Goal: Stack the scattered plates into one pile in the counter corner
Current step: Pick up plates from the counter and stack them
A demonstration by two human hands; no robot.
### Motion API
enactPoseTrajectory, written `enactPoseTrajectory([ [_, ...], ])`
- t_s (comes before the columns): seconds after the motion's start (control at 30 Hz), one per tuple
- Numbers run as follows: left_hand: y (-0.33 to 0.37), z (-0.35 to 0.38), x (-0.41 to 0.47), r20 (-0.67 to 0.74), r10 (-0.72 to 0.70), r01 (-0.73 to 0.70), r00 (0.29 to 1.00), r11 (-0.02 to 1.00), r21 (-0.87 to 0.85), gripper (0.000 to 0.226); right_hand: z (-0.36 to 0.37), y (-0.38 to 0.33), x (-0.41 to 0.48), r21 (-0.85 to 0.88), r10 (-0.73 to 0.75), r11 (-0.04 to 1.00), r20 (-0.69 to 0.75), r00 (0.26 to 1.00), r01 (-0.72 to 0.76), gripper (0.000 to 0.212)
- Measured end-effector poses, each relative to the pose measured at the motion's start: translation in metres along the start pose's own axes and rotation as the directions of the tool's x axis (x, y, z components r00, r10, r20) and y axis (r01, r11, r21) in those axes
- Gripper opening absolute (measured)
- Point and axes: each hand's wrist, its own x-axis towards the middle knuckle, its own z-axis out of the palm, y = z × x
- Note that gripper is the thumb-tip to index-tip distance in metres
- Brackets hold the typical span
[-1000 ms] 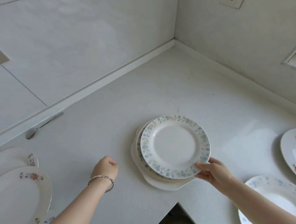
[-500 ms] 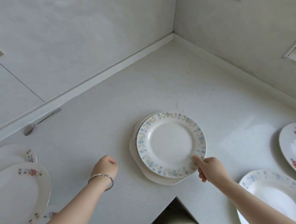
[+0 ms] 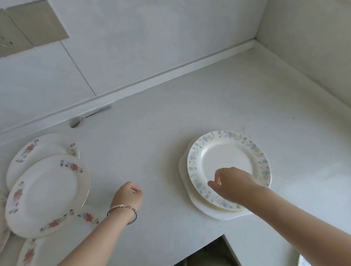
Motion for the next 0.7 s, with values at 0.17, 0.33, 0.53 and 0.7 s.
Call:
enactPoseTrajectory([
  [0.17,-0.057,-0.042,-0.008,-0.152,-0.048,0.042,0.987,0.998,-0.043,0.015,0.009,-0.094,0.024,0.046,-0.248,0.968,0.043,0.968,0.246,0.023],
  [0.33,-0.122,-0.089,0.001,-0.252,-0.292,0.197,0.923,0.919,-0.342,0.020,0.041,-0.168,0.036,-0.046,-0.317,0.946,0.089,0.944,0.322,0.031],
  [0.53,-0.179,-0.141,0.028,-0.154,-0.624,0.368,0.766,0.622,-0.691,0.045,0.069,-0.221,0.043,-0.088,-0.244,0.963,0.126,0.962,0.256,0.031],
  [0.7,-0.197,-0.160,0.052,0.129,-0.583,0.360,0.802,0.300,-0.883,0.015,0.080,-0.239,0.044,-0.104,-0.159,0.980,0.115,0.981,0.171,0.030],
])
